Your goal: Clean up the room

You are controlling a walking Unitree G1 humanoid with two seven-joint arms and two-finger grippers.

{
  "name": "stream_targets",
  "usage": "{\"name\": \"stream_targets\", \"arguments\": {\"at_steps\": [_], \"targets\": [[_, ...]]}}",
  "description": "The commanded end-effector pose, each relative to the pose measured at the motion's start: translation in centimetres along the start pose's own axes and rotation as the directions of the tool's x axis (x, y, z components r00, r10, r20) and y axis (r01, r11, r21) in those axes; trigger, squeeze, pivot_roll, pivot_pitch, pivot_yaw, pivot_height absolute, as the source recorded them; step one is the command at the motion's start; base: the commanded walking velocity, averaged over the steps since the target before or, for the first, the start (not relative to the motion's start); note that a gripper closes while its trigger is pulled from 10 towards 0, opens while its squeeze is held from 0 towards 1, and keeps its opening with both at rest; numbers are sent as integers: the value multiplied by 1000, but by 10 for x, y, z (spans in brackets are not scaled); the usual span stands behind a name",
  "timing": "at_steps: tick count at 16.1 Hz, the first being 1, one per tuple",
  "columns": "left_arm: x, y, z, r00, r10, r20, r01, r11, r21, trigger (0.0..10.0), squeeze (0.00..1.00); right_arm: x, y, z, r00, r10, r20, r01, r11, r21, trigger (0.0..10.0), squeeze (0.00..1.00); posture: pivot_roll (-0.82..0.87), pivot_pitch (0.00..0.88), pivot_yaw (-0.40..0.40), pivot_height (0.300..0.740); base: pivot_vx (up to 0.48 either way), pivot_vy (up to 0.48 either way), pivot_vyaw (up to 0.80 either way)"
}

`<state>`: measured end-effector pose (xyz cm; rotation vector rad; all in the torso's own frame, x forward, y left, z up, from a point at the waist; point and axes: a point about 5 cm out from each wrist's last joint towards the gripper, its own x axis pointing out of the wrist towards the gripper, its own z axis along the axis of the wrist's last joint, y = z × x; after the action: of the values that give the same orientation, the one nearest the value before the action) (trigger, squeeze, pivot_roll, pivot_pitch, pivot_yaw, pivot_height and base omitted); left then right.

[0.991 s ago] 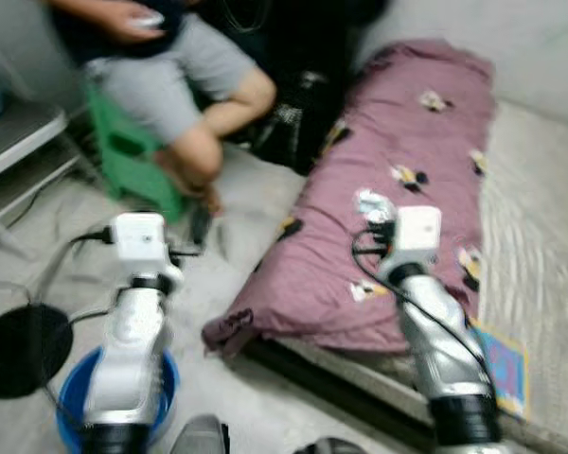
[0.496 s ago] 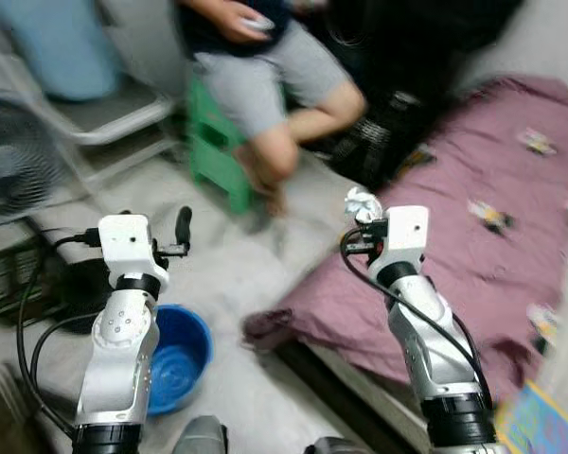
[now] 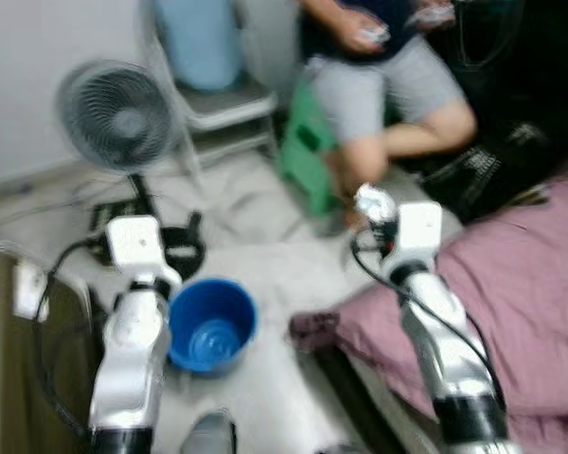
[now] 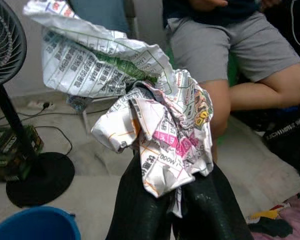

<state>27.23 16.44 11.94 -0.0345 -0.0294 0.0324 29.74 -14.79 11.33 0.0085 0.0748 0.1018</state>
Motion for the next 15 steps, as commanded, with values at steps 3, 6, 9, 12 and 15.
{"name": "stream_targets", "arguments": {"at_steps": [3,6,9,12,15], "targets": [[1,1,3,1000,-4,17,4,1000,17,10000,0,2,2,3,1000,4,12,-4,1000,7,10000,0,-3,58,-80,740,0,0,800],[0,0,1,1000,-5,15,5,1000,20,10000,0,2,2,3,1000,6,13,-7,1000,10,10000,0,-1,54,-83,740,0,0,800],[0,-2,-2,1000,-14,5,14,1000,22,10000,0,2,1,2,1000,-10,20,10,1000,23,10000,0,-7,38,-71,740,0,0,0],[6,-15,-4,996,-90,-14,90,996,15,10000,0,-2,-6,3,998,-60,37,59,998,33,10000,0,-46,26,-21,740,0,0,0],[17,-26,-5,985,-169,-28,170,985,5,10000,0,-11,-16,3,992,-115,43,114,993,28,10000,0,-92,16,11,740,0,0,0]]}}
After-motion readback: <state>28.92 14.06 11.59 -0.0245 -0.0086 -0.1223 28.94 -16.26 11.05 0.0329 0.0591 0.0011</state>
